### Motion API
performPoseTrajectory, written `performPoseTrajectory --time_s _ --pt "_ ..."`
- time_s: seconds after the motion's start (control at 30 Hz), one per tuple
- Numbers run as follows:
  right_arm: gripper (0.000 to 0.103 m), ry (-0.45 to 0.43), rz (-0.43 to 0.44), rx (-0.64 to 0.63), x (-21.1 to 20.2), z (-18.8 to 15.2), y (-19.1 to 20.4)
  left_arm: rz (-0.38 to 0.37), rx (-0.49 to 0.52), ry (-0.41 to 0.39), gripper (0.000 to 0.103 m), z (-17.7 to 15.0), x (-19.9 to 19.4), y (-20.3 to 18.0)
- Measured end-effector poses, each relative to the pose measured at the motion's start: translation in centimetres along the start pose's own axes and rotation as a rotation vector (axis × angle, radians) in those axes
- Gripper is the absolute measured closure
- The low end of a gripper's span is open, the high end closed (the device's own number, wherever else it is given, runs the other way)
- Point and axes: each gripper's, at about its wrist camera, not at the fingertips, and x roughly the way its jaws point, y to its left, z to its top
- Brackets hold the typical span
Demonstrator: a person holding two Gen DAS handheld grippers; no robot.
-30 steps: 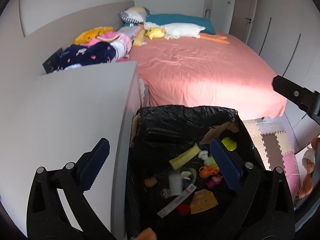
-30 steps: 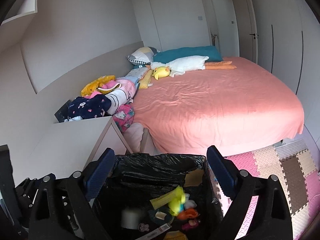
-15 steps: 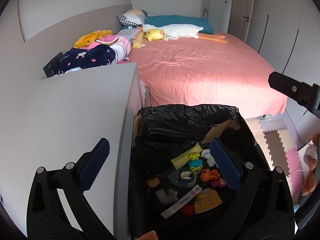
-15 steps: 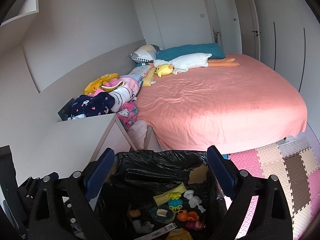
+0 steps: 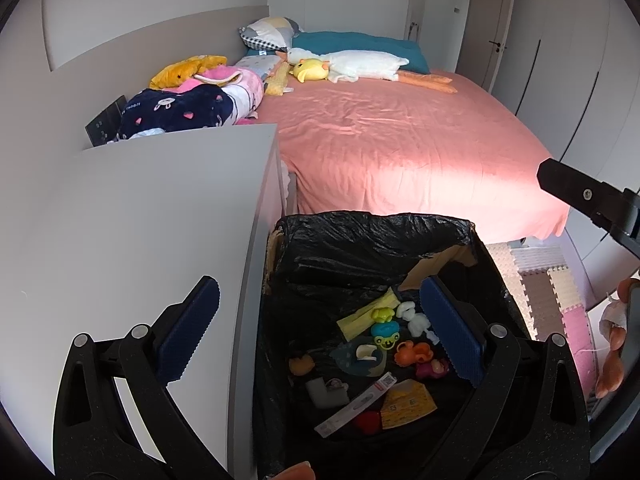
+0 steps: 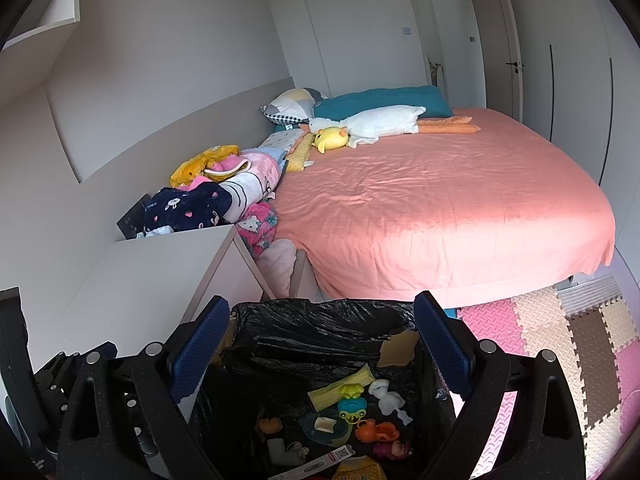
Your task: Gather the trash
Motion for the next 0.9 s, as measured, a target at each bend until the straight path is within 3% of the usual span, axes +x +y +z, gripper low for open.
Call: performPoseTrajectory --time_s 0.9 --pt "0.010 0.005 0.000 -0.002 0.19 -0.46 0.17 -0.003 0.000 -0.006 0.006 -0.07 -0.12 0.00"
